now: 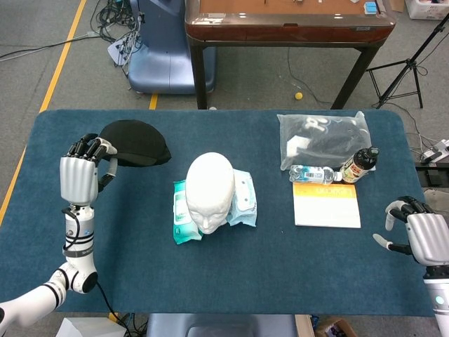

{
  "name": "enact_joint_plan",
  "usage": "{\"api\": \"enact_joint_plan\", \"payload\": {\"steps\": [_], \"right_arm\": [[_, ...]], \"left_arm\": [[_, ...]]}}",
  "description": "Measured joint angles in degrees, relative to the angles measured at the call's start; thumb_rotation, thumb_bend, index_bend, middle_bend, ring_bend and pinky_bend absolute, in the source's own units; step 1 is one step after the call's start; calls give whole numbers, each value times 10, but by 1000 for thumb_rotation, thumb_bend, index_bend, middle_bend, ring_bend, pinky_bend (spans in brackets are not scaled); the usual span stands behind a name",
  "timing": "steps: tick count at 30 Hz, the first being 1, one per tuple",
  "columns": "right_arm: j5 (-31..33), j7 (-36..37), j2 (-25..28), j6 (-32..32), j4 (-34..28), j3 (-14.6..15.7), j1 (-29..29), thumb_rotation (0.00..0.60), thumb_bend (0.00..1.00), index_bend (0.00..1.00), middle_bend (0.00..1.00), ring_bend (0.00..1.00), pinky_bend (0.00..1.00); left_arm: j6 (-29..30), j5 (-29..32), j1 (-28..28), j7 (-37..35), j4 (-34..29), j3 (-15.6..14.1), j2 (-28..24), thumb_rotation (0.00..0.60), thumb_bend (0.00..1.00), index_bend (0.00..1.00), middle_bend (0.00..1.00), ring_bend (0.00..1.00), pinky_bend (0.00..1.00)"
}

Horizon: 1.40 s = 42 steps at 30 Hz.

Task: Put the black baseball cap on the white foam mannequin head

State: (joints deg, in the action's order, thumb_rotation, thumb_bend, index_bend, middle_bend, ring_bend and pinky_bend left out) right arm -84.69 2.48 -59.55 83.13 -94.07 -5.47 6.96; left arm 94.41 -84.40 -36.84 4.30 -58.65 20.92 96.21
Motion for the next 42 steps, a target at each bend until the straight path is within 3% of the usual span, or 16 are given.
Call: {"api": "enact_joint_plan", "payload": {"steps": [9,29,42], "right_arm": [[-1,3,3,3,-2,-1,-1,600,0,660,438,244,322],[-2,11,6,7,-2,-2,-3,600,0,660,438,244,322],[-2,26,13,15,-3,-5,-7,600,0,660,438,244,322]], "left_arm": [[4,-2,-32,30,-40,21,1,600,535,858,501,306,471],[25,-9,-56,72,-144,36,16,600,535,852,505,306,481],[-1,-9,-103,101,-116,42,71,600,535,855,507,309,482]]}}
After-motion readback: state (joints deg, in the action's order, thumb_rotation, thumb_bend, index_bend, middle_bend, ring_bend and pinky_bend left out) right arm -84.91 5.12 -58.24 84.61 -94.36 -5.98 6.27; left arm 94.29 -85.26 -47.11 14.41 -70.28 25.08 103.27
